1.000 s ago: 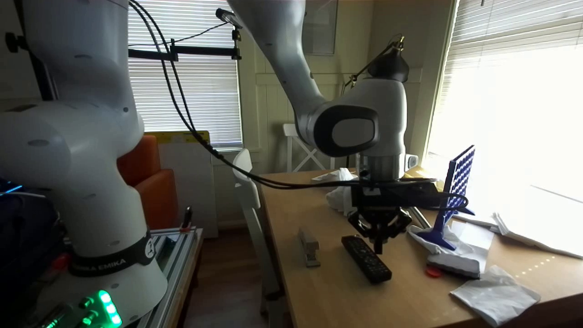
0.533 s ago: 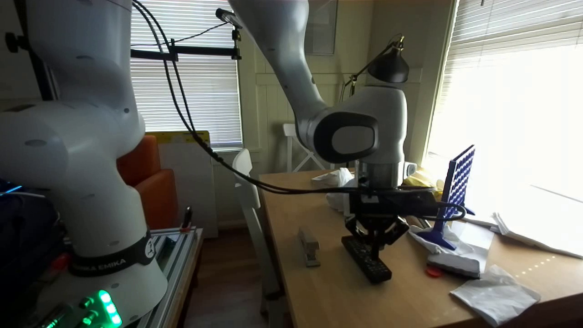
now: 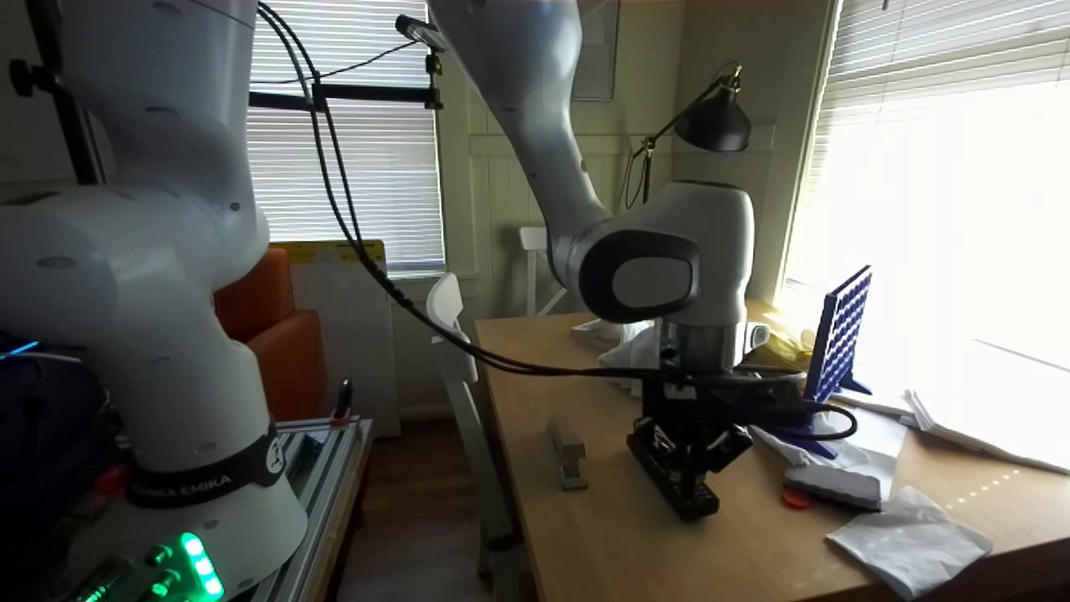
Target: Press the button on the remote
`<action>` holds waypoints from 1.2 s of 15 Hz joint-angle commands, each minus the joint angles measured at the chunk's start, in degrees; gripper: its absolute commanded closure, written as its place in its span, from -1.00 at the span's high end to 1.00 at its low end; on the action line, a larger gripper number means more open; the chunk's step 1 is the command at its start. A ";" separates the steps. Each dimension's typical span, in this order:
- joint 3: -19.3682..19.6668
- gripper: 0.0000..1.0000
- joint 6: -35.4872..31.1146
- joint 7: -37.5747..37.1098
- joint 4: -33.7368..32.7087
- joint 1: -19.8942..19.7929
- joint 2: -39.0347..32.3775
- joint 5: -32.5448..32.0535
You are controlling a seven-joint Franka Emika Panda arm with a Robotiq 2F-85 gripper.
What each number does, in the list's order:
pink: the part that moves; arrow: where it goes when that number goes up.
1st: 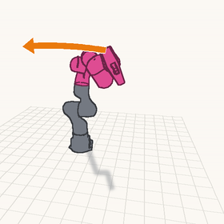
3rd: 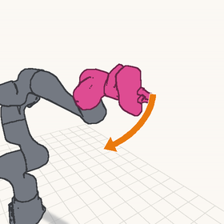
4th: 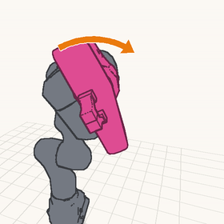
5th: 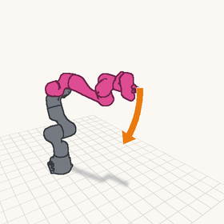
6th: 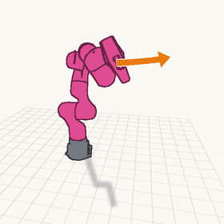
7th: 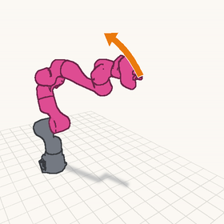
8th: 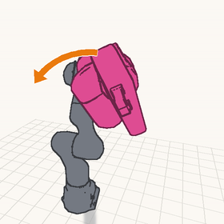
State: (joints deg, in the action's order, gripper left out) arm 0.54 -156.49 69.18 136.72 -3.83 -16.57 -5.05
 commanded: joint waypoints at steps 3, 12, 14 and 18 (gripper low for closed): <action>-1.62 -1.00 -2.79 -0.22 -2.38 -1.73 -3.70 -0.98; -2.00 -1.00 -2.74 -0.66 -3.77 -1.89 -5.47 -1.58; -2.06 -1.00 -2.66 -0.64 -3.96 -1.89 -5.76 -1.60; -1.77 -1.00 -2.35 -1.07 -3.86 -1.50 -5.66 -2.13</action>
State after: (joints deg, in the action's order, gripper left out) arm -0.60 -158.22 69.18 133.97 -4.44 -20.95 -5.05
